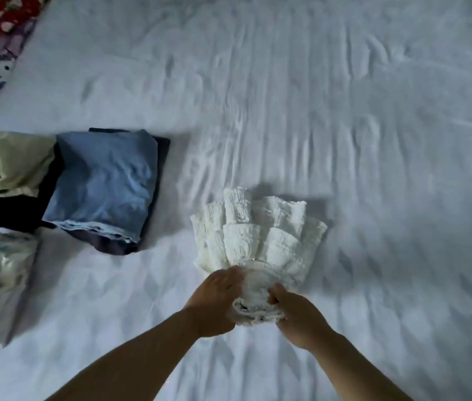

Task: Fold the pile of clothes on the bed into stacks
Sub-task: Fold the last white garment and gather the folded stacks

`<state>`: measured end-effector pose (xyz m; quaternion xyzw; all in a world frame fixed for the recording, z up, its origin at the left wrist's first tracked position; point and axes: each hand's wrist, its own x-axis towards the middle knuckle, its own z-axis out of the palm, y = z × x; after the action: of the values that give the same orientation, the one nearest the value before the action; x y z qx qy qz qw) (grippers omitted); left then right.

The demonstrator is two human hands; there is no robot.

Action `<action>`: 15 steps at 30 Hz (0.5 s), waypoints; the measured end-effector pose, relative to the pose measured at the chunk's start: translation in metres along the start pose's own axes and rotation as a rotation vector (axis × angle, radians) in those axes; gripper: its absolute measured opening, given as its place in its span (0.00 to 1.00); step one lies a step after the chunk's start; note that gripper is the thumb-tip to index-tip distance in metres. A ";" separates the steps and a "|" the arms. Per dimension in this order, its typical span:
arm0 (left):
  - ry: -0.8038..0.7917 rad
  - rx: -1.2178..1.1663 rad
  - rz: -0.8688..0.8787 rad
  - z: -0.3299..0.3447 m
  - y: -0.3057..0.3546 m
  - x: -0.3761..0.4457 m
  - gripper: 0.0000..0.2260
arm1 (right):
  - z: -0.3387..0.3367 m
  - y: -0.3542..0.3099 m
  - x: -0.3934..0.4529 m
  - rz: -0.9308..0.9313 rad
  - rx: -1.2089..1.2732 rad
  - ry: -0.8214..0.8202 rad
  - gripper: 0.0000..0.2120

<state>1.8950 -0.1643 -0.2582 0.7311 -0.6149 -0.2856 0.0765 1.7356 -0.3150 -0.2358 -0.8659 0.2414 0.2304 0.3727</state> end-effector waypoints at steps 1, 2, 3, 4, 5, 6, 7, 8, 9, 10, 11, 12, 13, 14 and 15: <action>-0.084 0.021 -0.003 0.008 0.003 -0.007 0.27 | 0.010 0.002 -0.008 0.010 0.000 -0.038 0.11; -0.164 0.043 -0.026 0.012 0.007 -0.013 0.29 | 0.016 0.002 -0.013 0.023 -0.001 -0.074 0.12; -0.238 0.038 -0.061 0.012 0.012 -0.019 0.31 | 0.021 0.002 -0.017 0.039 0.002 -0.119 0.14; -0.313 -0.030 -0.135 0.009 0.016 -0.022 0.32 | 0.023 0.001 -0.020 0.056 0.024 -0.166 0.15; -0.377 -0.120 -0.215 0.006 0.019 -0.024 0.32 | 0.023 -0.001 -0.022 0.068 0.063 -0.207 0.15; -0.420 -0.200 -0.272 0.002 0.021 -0.025 0.33 | 0.022 -0.003 -0.022 0.078 0.111 -0.237 0.15; -0.440 -0.268 -0.306 -0.002 0.021 -0.025 0.33 | 0.019 -0.004 -0.021 0.086 0.166 -0.250 0.15; -0.438 -0.343 -0.341 -0.006 0.017 -0.024 0.33 | 0.013 -0.004 -0.019 0.101 0.235 -0.245 0.15; -0.398 -0.425 -0.371 -0.010 0.011 -0.022 0.31 | 0.007 -0.004 -0.015 0.114 0.308 -0.214 0.16; -0.335 -0.498 -0.403 -0.014 0.006 -0.019 0.26 | -0.001 -0.003 -0.012 0.120 0.377 -0.157 0.16; -0.254 -0.539 -0.429 -0.019 0.001 -0.015 0.20 | -0.009 -0.002 -0.006 0.115 0.437 -0.080 0.16; -0.170 -0.557 -0.451 -0.026 -0.002 -0.012 0.17 | -0.016 -0.001 0.000 0.097 0.484 0.006 0.17; -0.089 -0.554 -0.463 -0.034 -0.004 -0.006 0.17 | -0.022 0.000 0.008 0.073 0.504 0.095 0.17; -0.013 -0.545 -0.463 -0.041 -0.006 0.001 0.18 | -0.026 0.000 0.016 0.054 0.500 0.182 0.18; 0.055 -0.529 -0.452 -0.047 -0.007 0.007 0.19 | -0.030 -0.003 0.024 0.047 0.479 0.271 0.18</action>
<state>1.9255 -0.1810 -0.2247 0.8112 -0.3396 -0.4249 0.2147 1.7624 -0.3420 -0.2301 -0.7700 0.3567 0.0575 0.5259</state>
